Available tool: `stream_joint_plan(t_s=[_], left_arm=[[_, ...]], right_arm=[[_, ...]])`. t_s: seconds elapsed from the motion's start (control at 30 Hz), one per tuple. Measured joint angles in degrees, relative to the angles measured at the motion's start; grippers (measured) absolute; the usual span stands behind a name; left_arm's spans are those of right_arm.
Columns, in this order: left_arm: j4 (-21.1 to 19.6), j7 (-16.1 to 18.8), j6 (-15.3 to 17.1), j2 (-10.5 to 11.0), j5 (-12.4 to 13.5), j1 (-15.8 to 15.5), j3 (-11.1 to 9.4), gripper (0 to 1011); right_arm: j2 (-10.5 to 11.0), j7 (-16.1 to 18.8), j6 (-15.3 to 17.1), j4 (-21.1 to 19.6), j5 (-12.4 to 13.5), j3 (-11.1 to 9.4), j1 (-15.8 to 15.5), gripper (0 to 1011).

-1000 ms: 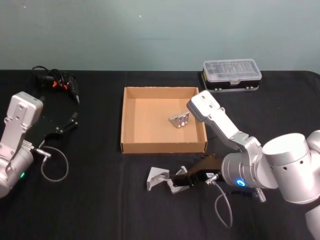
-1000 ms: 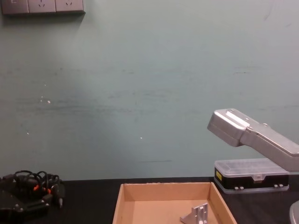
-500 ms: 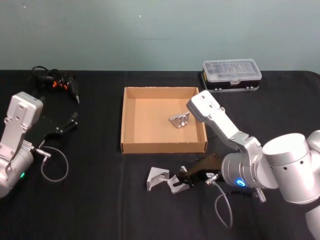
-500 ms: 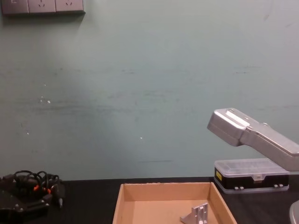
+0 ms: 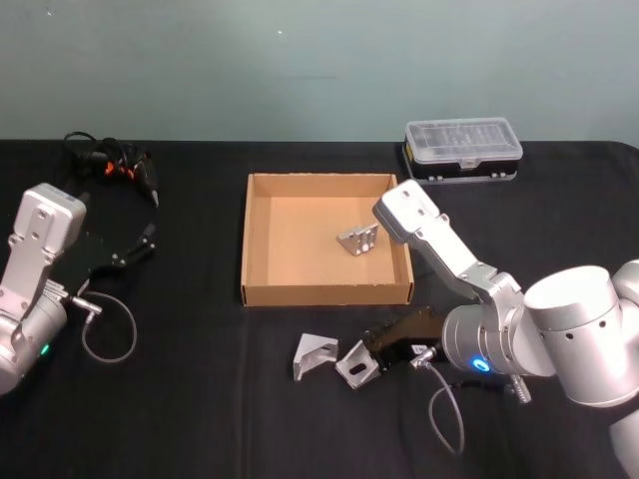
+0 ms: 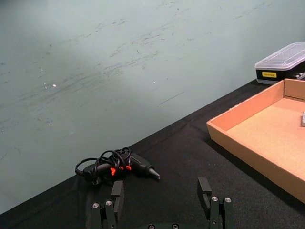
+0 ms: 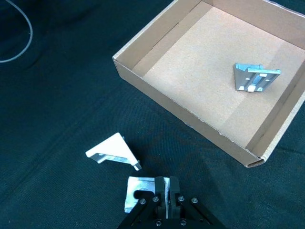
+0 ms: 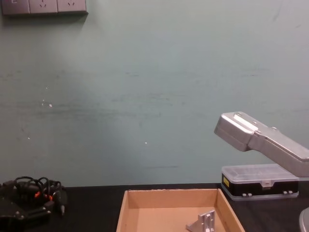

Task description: Use one hand to pick up the angle iron from the table and place it into the box.

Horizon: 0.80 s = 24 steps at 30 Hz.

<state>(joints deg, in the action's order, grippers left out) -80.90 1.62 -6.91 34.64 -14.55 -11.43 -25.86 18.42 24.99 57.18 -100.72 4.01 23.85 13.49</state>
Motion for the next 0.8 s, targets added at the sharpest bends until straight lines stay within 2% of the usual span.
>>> stream_joint_plan(t_s=[0.4,0.8], left_arm=[[0.0,0.0,0.0,0.0,0.0,0.0,0.0,1011],[0.0,0.0,0.0,0.0,0.0,0.0,0.0,1012]], right_arm=[[0.0,0.1,-0.4,-0.4,-0.2,-0.4,-0.3,56],[1.3,1.6,-3.5,-6.9,-1.1,-3.2,-2.2,56]])
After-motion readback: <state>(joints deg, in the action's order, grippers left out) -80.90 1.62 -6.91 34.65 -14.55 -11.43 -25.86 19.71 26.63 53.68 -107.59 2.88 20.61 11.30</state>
